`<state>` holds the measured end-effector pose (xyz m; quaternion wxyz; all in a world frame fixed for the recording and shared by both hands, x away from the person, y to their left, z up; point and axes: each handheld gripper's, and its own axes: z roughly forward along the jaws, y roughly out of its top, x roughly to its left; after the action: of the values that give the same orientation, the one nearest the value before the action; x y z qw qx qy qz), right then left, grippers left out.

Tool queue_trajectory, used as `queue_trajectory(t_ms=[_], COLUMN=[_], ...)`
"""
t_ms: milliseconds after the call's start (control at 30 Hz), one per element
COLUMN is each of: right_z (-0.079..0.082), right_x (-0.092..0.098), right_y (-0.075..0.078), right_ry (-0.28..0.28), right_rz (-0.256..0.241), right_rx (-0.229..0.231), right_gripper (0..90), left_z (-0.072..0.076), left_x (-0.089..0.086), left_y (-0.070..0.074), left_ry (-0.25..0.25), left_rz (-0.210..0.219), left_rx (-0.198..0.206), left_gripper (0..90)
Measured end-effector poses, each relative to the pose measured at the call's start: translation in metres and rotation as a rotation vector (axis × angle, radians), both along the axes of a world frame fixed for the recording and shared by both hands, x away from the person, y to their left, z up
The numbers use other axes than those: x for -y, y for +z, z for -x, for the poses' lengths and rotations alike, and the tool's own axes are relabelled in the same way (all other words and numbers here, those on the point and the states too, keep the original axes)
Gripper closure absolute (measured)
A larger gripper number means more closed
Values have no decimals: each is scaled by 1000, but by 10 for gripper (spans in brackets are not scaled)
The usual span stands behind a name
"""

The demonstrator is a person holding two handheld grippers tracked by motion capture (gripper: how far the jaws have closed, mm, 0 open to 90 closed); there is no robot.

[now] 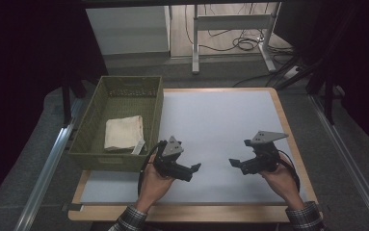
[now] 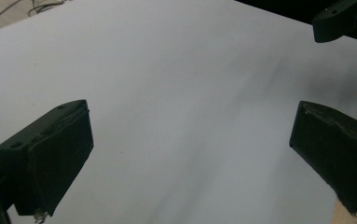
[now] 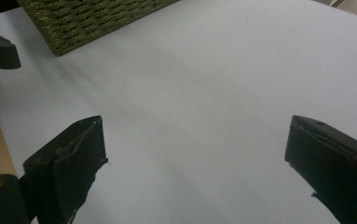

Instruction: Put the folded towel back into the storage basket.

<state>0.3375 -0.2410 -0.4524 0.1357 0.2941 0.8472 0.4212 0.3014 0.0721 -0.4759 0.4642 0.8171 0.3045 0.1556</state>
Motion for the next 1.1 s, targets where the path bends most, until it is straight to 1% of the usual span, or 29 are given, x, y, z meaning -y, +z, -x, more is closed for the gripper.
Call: queue_trajectory(t_ms=[100,267,333,500,567,633,767,833,900,933,1000,1033,1067,1100], right_z=[4,10,13,19,21,23,23,23,23,23,22,22,21,22], right_x=[5,13,17,27,29,31,33,33,32,31,30,30,29,28], right_y=[-6,-16,-19,-30,-36,-43,-56,-61,-65,-68,-73,-76,-79,-79], right_ry=[-6,-23,-27,-41,-47,-53,-62,-67,-68,-69,-71,-71,-71,-73], right_rz=[-9,-2,-4,-15,-4,9,28,49,67,77,99,111,125,133], right_rx=[-8,-7,-5,-10,-8,-12,-31,-32,-37,-39,-42,-45,-51,-46], right_gripper=[52,52,52,52,52,52,51,52,52,52,51,52,51,50], left_z=[4,12,15,19,21,22,23,23,22,21,21,20,19,18], left_x=[2,4,5,5,4,2,-1,-2,0,0,2,4,4,3], left_y=[-8,-18,-23,-36,-41,-47,-58,-64,-68,-69,-69,-70,-71,-72], left_ry=[-11,-19,-18,-12,-8,-1,8,18,24,26,28,26,25,29], left_rz=[4,-11,-4,-28,-27,-36,-54,-77,-127,-143,-172,-194,-191,-182], left_rx=[-8,-6,-14,-25,-35,-45,-71,-82,-105,-113,-116,-133,-151,-163], left_gripper=[0,0,0,0,0,0,0,0,0,0,0,2,0,0])
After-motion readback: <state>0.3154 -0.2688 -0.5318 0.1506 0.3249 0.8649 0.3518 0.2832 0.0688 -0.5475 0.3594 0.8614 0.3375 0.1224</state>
